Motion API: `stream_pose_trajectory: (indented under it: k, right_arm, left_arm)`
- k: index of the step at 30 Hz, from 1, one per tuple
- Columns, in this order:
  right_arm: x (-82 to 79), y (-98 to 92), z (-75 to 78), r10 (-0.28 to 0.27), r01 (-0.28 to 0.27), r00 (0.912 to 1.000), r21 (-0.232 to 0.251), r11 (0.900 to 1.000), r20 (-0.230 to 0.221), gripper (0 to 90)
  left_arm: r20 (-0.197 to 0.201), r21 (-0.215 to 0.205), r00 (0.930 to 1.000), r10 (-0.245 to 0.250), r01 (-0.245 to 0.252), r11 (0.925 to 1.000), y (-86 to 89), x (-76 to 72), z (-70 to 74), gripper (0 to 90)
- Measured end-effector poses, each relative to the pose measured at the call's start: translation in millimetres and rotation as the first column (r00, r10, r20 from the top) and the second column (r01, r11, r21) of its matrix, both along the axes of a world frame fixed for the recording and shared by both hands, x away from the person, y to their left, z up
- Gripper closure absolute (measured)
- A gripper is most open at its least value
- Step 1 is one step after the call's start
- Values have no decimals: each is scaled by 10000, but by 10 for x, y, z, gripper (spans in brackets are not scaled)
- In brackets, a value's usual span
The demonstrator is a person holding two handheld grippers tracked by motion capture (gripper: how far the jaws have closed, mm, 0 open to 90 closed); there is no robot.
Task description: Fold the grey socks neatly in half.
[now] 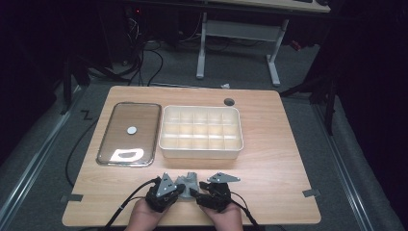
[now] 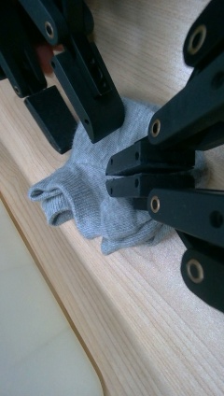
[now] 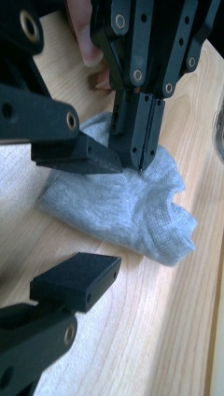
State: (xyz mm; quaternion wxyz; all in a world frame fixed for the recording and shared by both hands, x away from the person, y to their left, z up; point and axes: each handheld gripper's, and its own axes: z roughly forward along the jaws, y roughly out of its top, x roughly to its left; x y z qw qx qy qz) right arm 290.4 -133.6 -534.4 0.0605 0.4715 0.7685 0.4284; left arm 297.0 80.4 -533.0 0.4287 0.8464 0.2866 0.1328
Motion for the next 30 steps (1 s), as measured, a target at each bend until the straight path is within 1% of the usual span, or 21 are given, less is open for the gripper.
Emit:
stream_pose_trajectory:
  k: [2,3,5,6,7,8,10,11,15,19,21,23,25,27,28,29,30]
  right_arm:
    - [-13,23,-2,99,-99,9999,-31,9999,-53,594]
    - [-15,33,-1,141,-141,9999,-107,9998,-3,621]
    - [-14,42,-3,232,-232,9997,-93,9997,-84,684]
    - [-14,42,-3,232,-232,9997,-93,9997,-84,684]
    - [-16,44,-4,273,-274,9996,-101,9996,-92,727]
    - [-21,41,2,363,-363,9993,-89,9993,-17,773]
    - [-45,48,28,429,-425,9988,-201,9989,223,803]
    - [-45,48,28,429,-425,9988,-201,9989,223,803]
    - [-91,51,97,564,-558,9955,-106,9984,767,816]
    - [-161,134,196,952,-927,9845,-240,9954,1472,824]
    - [-172,177,209,1081,-1031,9805,-388,9939,1639,823]
    - [-161,178,202,1115,-1067,9807,-378,9936,1608,814]
    - [-144,138,196,981,-940,9835,-340,9950,1522,786]
    - [-141,74,201,783,-762,9836,-194,9969,1622,739]
    - [-135,3,227,505,-503,9828,-54,9987,1777,708]
    - [-135,3,227,505,-503,9828,-54,9987,1777,708]
    - [-131,-33,243,351,-344,9823,-68,9994,1839,688]
  left_arm:
    - [33,14,10000,-14,14,10000,-2,-4,-1,875]
    - [37,20,10000,-16,15,10000,-2,-4,0,875]
    - [41,49,10000,-23,23,10000,-4,-6,1,875]
    - [41,49,10000,-23,23,10000,-4,-6,1,875]
    - [77,62,10000,-5,5,10000,-6,-8,0,875]
    - [91,71,10000,-7,7,10000,-8,-10,0,875]
    - [58,80,10000,-16,16,10000,-8,-8,1,876]
    - [58,80,10000,-16,16,10000,-8,-8,1,876]
    - [57,64,10000,-46,46,10000,-11,-5,0,877]
    - [98,89,9998,-185,184,9998,-18,-8,-1,880]
    - [60,81,9998,-175,175,9998,-15,-5,0,881]
    - [51,65,9999,-159,159,9999,-16,-3,-2,881]
    - [44,69,9998,-173,173,9998,-16,-3,-1,881]
    - [44,60,9999,-167,167,9998,-16,-3,-2,881]
    - [46,61,9999,-165,165,9998,-16,-3,-2,880]
    - [46,61,9999,-165,165,9998,-16,-3,-2,880]
    - [46,63,9999,-164,163,9998,-16,-3,-1,880]
